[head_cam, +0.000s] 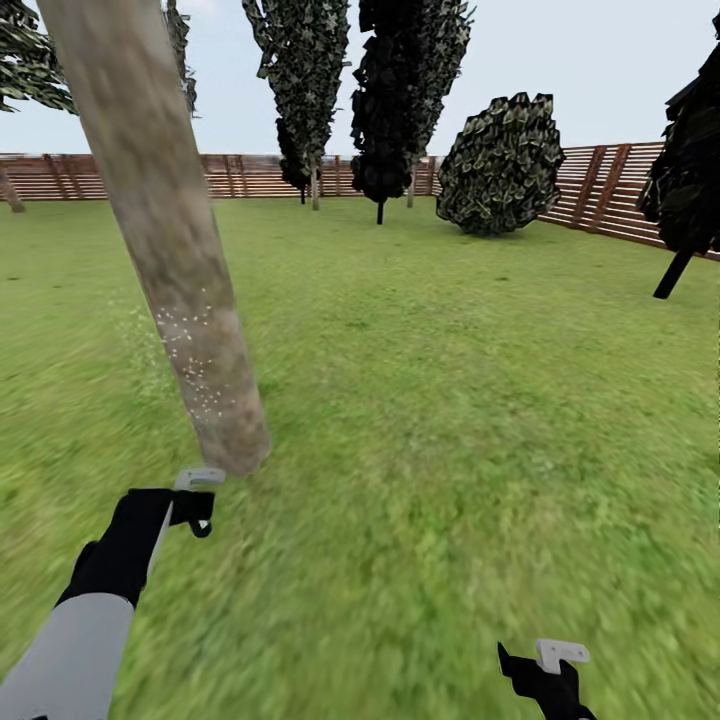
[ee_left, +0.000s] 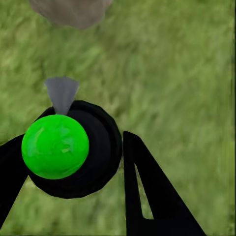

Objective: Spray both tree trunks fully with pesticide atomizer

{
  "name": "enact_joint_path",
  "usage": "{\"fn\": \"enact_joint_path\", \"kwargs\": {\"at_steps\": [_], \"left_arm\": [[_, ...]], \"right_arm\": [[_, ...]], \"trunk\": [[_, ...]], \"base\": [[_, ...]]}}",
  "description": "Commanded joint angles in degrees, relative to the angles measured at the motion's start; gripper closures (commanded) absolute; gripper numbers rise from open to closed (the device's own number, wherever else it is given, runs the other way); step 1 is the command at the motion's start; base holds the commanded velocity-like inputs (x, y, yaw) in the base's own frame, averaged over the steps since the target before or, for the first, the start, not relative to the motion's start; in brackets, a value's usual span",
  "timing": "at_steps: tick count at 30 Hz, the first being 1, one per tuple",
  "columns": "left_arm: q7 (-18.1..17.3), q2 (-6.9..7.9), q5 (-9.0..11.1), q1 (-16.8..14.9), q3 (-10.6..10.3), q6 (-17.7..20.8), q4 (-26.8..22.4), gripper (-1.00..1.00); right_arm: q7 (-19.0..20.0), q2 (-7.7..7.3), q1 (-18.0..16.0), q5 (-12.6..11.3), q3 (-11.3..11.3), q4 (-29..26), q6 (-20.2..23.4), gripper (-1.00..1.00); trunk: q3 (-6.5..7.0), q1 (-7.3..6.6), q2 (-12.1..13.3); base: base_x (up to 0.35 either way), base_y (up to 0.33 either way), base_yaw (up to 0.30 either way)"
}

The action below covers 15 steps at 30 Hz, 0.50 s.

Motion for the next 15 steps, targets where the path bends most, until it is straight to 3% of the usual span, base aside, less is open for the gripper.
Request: {"fn": "enact_joint_path", "kwargs": {"at_steps": [1,2,4,8,11,15], "left_arm": [[0.09,-0.06,0.47,0.00,1.55,-2.30,1.46,1.00],[0.82,-0.10,0.66,0.00,3.85,-6.45,3.46,1.00],[4.88,-0.22,0.93,0.06,6.06,-11.01,5.57,1.00],[13.68,0.19,1.76,0.74,6.94,-13.49,10.73,1.00],[14.80,0.36,4.93,1.35,9.92,-17.42,12.21,1.00],[14.64,0.65,5.50,1.89,10.85,-18.55,11.83,1.00]], "right_arm": [[0.00,0.00,0.00,0.01,-0.01,0.00,0.00,-1.00],[0.00,0.00,0.00,0.03,-0.01,0.00,0.00,-1.00],[0.00,0.00,0.00,0.04,-0.01,0.01,0.00,-1.00],[0.00,0.00,0.00,0.12,-0.01,0.05,0.00,-1.00],[0.00,0.02,0.00,0.13,-0.01,0.00,0.00,-1.00],[0.00,0.06,0.00,0.13,-0.01,0.00,0.00,-1.00]], "trunk": [[0.01,0.00,0.00],[0.01,0.00,0.00],[0.01,0.00,0.00],[0.01,0.00,0.00],[0.01,0.00,0.00],[0.01,0.00,0.00]], "base": [[0.083,-0.273,0.000],[0.117,-0.270,0.000],[0.137,-0.268,0.000],[0.183,-0.235,0.000],[0.261,-0.171,0.000],[0.279,-0.165,0.001]]}}
